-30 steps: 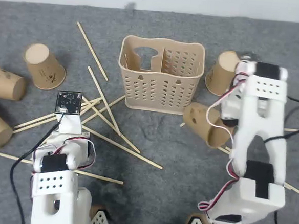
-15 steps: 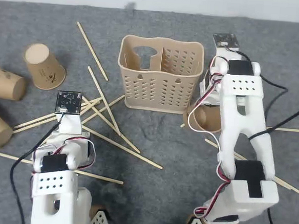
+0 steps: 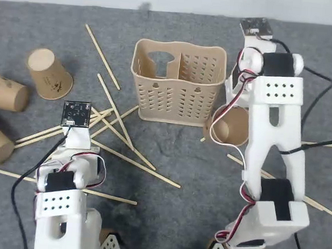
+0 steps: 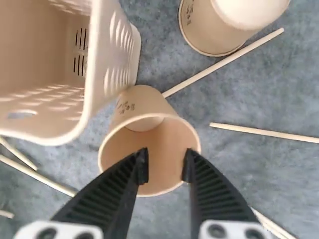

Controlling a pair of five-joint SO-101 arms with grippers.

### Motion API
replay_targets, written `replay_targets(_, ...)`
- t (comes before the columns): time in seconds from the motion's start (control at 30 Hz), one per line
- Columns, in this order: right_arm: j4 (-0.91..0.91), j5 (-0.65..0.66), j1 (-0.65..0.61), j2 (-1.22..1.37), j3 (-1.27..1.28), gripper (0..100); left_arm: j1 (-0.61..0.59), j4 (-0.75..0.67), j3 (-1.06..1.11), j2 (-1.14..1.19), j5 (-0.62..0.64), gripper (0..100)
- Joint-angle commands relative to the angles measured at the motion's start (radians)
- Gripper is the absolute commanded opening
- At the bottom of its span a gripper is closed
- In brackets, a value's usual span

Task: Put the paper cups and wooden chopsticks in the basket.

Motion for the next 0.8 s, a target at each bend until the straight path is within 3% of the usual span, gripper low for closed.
replay_targets(0.0,0.039,0.054,0.071,-0.09,0.005,13.8,-0.002,-0.028,-0.002,-0.02,-0.008,1)
replay_targets(0.2,0.018,0.103,0.139,-0.122,0.161,13.5,-0.002,-0.028,-0.002,-0.02,-0.008,1)
replay_targets(0.47,-0.209,0.097,0.15,-0.125,0.436,13.4,-0.002,-0.028,-0.002,-0.02,-0.008,1)
replay_targets(0.77,-0.254,0.094,0.128,-0.116,0.463,13.4,-0.002,-0.028,-0.002,-0.02,-0.008,1)
